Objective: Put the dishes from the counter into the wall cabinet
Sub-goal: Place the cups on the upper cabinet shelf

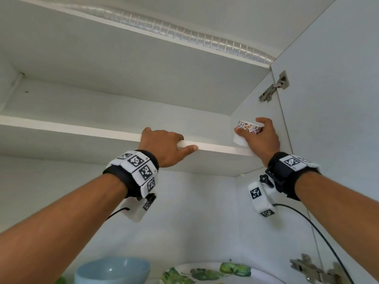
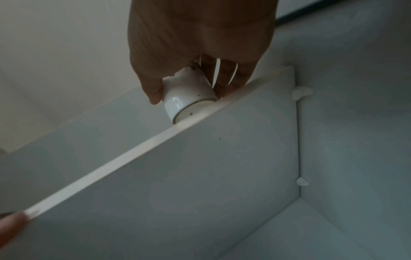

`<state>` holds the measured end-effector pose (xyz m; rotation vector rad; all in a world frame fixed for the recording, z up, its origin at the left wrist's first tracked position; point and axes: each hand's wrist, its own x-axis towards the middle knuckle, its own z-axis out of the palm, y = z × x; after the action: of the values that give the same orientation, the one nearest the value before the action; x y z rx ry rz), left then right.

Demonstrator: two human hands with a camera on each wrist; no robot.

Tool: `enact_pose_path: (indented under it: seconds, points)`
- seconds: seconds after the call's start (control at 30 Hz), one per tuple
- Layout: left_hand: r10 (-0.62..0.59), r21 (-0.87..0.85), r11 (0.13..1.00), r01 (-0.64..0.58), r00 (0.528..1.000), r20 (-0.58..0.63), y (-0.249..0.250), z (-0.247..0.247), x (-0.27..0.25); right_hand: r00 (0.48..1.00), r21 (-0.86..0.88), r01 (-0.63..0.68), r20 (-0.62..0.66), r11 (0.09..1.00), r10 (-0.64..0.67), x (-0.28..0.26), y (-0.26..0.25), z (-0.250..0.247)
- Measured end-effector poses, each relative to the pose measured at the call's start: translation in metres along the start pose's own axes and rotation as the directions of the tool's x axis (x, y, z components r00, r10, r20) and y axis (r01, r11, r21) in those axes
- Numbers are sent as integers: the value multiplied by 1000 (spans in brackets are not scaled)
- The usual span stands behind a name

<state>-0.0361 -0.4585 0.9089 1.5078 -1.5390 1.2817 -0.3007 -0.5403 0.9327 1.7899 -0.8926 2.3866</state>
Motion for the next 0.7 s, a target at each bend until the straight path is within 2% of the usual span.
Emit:
enact_pose_path:
  seconds: [0.3, 0.7]
  points:
    - [21, 18, 1000, -19, 996, -87, -2, 8, 1, 988, -310, -29, 138, 950, 75, 21, 10, 24]
    - [39, -6, 999, -41, 975, -220, 0, 14, 0, 928, -403, -46, 321, 914, 189, 34, 14, 24]
